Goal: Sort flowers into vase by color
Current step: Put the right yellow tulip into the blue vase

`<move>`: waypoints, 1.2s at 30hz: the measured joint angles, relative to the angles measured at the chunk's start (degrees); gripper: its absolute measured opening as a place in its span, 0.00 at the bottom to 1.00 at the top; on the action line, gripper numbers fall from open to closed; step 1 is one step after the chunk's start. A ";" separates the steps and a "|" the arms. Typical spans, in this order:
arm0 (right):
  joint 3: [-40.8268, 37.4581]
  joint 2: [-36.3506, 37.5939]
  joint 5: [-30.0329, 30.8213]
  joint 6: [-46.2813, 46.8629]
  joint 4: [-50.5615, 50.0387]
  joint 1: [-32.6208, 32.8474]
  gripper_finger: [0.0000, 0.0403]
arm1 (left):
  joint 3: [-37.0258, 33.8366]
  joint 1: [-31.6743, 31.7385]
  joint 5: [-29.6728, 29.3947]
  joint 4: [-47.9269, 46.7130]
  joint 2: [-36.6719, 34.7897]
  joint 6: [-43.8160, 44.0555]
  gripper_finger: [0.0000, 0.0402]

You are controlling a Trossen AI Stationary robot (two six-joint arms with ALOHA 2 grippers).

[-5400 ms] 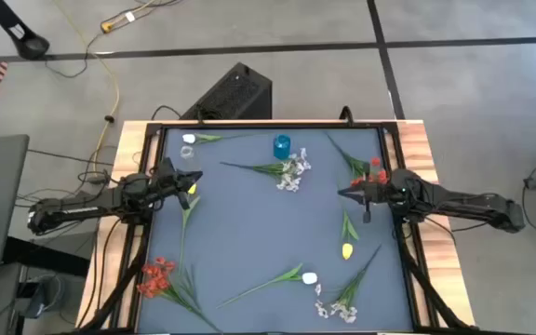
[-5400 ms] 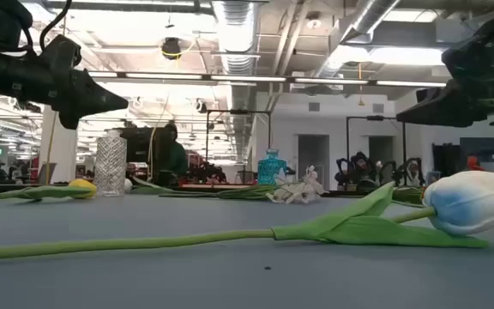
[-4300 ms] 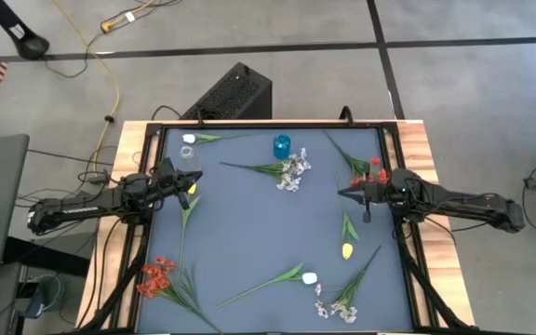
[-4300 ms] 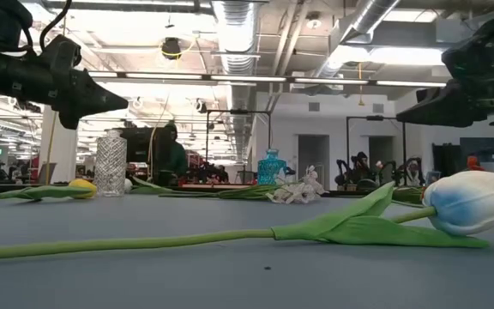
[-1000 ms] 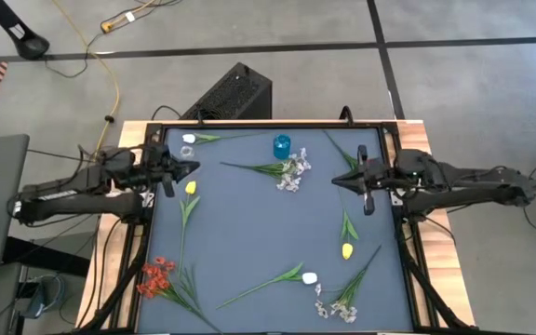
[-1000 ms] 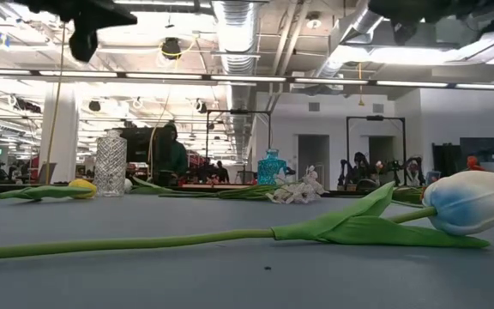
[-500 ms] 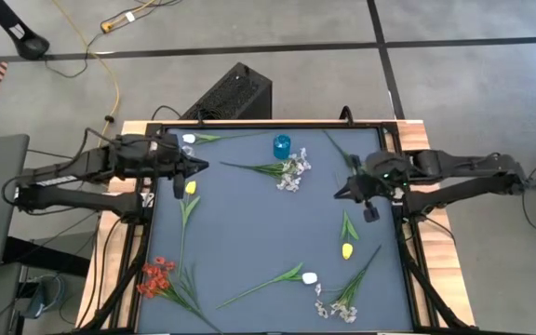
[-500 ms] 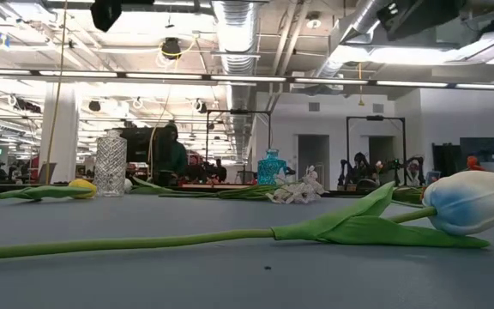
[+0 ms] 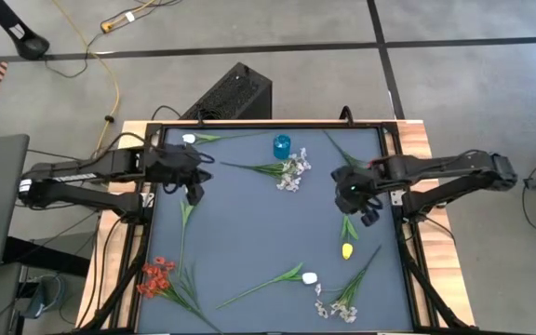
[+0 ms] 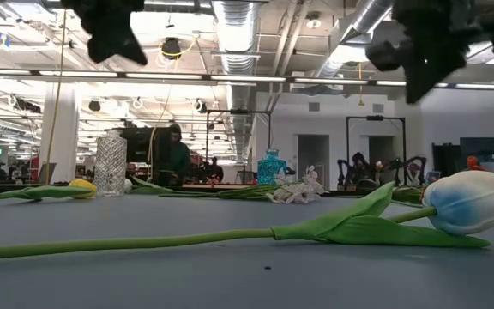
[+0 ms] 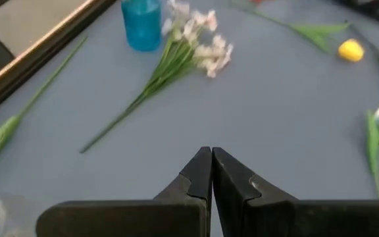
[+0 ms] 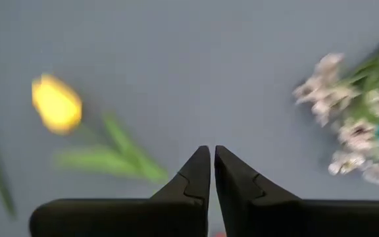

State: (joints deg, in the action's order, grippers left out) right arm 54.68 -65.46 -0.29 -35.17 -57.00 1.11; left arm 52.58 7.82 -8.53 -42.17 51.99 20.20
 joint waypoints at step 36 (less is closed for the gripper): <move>-11.14 -22.01 4.67 -32.99 6.56 2.64 0.51 | -14.38 -13.05 -6.89 13.17 -5.51 16.92 0.44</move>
State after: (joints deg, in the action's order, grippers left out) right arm 43.53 -87.46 4.39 -68.16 -50.44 3.74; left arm 38.20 -5.23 -15.42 -28.99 46.48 37.12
